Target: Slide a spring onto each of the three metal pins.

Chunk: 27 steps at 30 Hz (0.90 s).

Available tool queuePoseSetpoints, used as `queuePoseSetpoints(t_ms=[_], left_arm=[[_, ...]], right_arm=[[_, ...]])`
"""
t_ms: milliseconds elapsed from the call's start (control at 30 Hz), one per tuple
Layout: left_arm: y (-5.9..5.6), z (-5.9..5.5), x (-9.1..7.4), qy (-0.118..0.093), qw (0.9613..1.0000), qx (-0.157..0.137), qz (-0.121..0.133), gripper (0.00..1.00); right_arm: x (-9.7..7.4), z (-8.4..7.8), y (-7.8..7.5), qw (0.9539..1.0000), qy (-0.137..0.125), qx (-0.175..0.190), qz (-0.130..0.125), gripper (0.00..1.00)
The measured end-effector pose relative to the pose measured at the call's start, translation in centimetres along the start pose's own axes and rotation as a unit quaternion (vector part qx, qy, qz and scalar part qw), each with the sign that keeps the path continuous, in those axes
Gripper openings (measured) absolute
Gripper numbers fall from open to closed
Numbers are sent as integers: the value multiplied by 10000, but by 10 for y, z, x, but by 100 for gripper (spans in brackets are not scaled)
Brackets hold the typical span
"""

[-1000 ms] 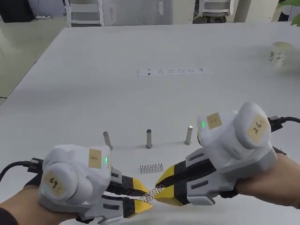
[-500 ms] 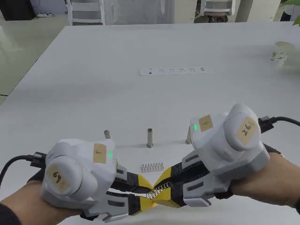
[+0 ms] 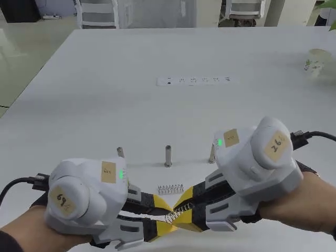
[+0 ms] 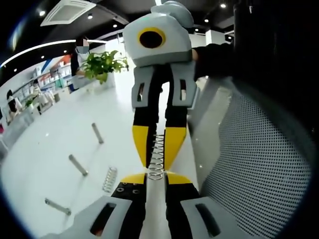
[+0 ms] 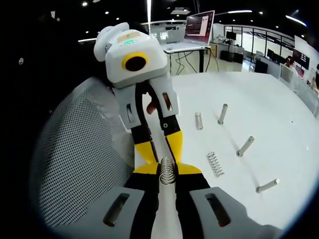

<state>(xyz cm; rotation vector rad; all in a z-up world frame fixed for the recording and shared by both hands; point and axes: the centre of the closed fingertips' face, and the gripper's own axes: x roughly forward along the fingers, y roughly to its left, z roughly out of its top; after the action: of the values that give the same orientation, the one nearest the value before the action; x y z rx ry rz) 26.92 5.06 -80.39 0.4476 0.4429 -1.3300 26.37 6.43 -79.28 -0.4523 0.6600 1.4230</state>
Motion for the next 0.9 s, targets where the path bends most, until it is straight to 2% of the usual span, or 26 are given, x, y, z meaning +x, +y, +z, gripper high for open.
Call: queuePoseSetpoints(t_ms=[433, 633, 733, 900], left_arm=[[15, -2, -14, -289, 9978, -519, 276, 24], [22, -1, -25, -387, 9964, -599, 464, 33], [27, -6, -31, -404, 9947, -716, 618, 38], [28, -14, -41, -424, 9922, -876, 782, 42]], right_arm=[[-7, -5, -13, 9998, 130, 80, -138, 8], [-14, -12, -23, 9991, 253, 162, -285, 8], [-18, -14, -27, 9988, 308, 181, -322, 8], [-23, -18, -36, 9980, 427, 207, -419, 8]])
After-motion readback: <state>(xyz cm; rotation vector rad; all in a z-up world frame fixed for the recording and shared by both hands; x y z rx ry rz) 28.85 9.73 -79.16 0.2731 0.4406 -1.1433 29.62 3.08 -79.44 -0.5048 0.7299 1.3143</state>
